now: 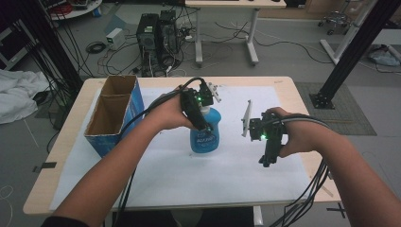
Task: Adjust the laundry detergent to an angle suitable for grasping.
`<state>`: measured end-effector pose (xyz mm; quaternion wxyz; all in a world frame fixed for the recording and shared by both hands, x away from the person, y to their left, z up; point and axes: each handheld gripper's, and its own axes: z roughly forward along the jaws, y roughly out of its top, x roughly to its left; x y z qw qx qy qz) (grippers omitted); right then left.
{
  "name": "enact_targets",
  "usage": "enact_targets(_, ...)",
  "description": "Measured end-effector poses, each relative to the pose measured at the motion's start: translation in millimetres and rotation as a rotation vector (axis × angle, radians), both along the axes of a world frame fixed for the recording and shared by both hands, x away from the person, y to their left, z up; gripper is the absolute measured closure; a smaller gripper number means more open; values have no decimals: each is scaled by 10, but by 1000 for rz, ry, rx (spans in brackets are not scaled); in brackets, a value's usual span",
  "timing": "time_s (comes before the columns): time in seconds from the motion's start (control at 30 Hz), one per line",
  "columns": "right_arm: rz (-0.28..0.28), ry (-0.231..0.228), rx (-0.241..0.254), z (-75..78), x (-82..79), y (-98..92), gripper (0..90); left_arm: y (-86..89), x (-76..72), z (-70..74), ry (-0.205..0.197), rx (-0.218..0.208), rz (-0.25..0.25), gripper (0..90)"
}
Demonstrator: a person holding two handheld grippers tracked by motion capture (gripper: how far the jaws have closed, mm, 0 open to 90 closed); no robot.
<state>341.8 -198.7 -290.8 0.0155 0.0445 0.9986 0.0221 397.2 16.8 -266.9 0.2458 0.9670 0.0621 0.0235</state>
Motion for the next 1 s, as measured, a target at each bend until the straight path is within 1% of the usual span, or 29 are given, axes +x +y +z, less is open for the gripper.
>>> enact_targets(0.03, 0, 0, 0, 0, 0, 0, 37, 0, 0, 0, 0, 0, 0, 390)
enact_targets(0.07, -5, 0, -1, -7, -6, 8, 37, 26, -10, 22, 6, 11, -29, 390)
enact_targets(0.13, -2, -3, 2, -12, -9, 11, 37, 45, -17, 29, 7, 15, -55, 390)
enact_targets(0.23, -1, 0, 1, -13, -11, 12, 37, 45, -17, 29, 7, 15, -55, 390)
enact_targets(0.27, -1, -1, 2, -14, -16, 13, 37, 107, -33, 23, 21, 30, -107, 389)
enact_targets(0.3, -1, -1, 2, -14, -16, 13, 37, 107, -33, 23, 21, 30, -107, 389)
enact_targets(0.33, -5, 1, 1, -13, -20, 14, 37, 125, -35, 23, 23, 34, -122, 389)
enact_targets(0.37, -5, 1, 1, -13, -20, 14, 37, 125, -35, 23, 23, 34, -122, 390)
enact_targets(0.43, 3, 0, 0, -17, -16, 21, 37, 164, -41, 27, 28, 39, -149, 390)
enact_targets(0.5, 3, 0, 0, -17, -16, 21, 37, 176, -41, 27, 29, 43, -154, 390)
enact_targets(0.53, 1, 3, -2, -20, -26, 39, 37, 203, -48, 24, 34, 51, -176, 389)
enact_targets(0.57, 1, 2, -1, -22, -27, 43, 37, 215, -54, 21, 32, 55, -193, 389)
enact_targets(0.63, 8, 1, -1, -25, -25, 50, 37, 215, -54, 21, 32, 55, -193, 389)
enact_targets(0.67, 8, 1, -3, -27, -28, 60, 37, 236, -82, 8, 16, 66, -249, 389)
enact_targets(0.73, 8, 2, -4, -27, -28, 66, 37, 242, -95, -6, 14, 76, -275, 389)
enact_targets(0.83, 6, 0, -5, -29, -28, 73, 37, 248, -110, -30, 14, 88, -306, 389)
enact_targets(0.9, 8, 2, -6, -30, -28, 76, 37, 248, -110, -30, 14, 88, -306, 389)
enact_targets(0.93, 7, 3, -4, -34, -31, 80, 37, 249, -112, -49, 20, 93, -330, 389)
enact_targets(1.0, 5, 4, -4, -38, -34, 85, 37, 251, -119, -59, 16, 83, -349, 389)
